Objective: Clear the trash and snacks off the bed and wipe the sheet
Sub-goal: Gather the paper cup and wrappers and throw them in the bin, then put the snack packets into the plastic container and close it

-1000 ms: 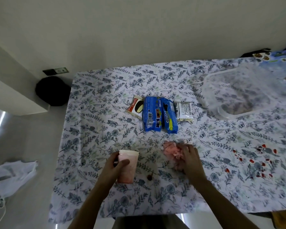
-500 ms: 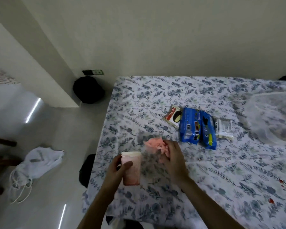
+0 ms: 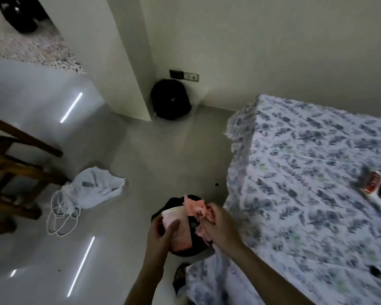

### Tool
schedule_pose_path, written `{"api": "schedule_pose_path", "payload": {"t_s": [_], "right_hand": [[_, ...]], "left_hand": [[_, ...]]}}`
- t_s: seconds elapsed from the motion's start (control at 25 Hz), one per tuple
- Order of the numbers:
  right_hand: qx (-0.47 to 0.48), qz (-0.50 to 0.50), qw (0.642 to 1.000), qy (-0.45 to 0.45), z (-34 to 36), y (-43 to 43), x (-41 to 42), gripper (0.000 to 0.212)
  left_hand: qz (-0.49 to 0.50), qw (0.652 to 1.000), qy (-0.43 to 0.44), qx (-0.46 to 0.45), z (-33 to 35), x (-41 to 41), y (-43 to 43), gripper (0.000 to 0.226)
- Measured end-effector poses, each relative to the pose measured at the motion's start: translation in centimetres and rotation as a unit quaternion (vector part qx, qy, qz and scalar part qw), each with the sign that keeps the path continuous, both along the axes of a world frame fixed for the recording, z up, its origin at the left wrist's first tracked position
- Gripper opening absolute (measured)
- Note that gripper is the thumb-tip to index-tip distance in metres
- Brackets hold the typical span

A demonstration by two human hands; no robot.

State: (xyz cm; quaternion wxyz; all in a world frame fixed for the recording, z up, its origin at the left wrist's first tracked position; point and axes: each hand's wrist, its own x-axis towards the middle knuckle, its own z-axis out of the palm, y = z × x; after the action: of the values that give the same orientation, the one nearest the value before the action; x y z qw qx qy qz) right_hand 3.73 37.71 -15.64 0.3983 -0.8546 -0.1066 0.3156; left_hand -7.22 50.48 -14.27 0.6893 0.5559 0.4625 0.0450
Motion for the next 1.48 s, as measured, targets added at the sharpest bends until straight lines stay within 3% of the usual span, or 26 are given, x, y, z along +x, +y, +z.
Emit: {"api": "schedule_pose_path", "payload": {"t_s": [0.36,0.48,0.64,0.84,1.04,1.16,1.24,1.36,1.48], "right_hand": [[-0.089,-0.091,0.978,0.167,-15.8,8.3,0.6,0.043],[-0.112,-0.072,0.977,0.164,-19.8,8.3,0.8,0.039],[-0.151,0.0,0.981,0.12,-21.8,7.4,0.8,0.039],[-0.156,0.064,0.985,0.035,-15.2,6.1,1.4,0.042],[-0.087,0.083,0.989,-0.09,-1.5,1.4,3.0,0.04],[-0.093,0.101,0.975,-0.176,5.1,-5.2,3.6,0.042],[-0.102,0.059,0.974,-0.192,7.7,-10.6,3.4,0.043],[-0.1,-0.075,0.975,-0.185,9.5,-20.3,2.0,0.041],[-0.103,-0.155,0.967,-0.172,9.3,-29.3,-0.1,0.04]], "left_hand": [[-0.022,0.991,0.13,-0.034,-18.4,1.5,5.7,0.056],[-0.043,0.985,0.163,-0.02,-24.0,2.5,6.0,0.047],[-0.086,0.963,0.245,0.066,-26.5,2.7,6.5,0.024],[-0.18,0.957,0.212,0.083,-19.2,3.2,5.8,0.029],[-0.229,0.954,0.115,0.157,-7.1,7.5,3.6,0.028],[-0.256,0.947,0.046,0.189,-0.7,10.9,-0.5,0.022],[-0.304,0.934,-0.003,0.186,2.8,12.6,-4.4,0.015],[-0.412,0.885,-0.064,0.208,6.2,13.8,-12.5,0.008],[-0.473,0.849,-0.056,0.227,7.8,13.5,-20.5,0.017]]}}
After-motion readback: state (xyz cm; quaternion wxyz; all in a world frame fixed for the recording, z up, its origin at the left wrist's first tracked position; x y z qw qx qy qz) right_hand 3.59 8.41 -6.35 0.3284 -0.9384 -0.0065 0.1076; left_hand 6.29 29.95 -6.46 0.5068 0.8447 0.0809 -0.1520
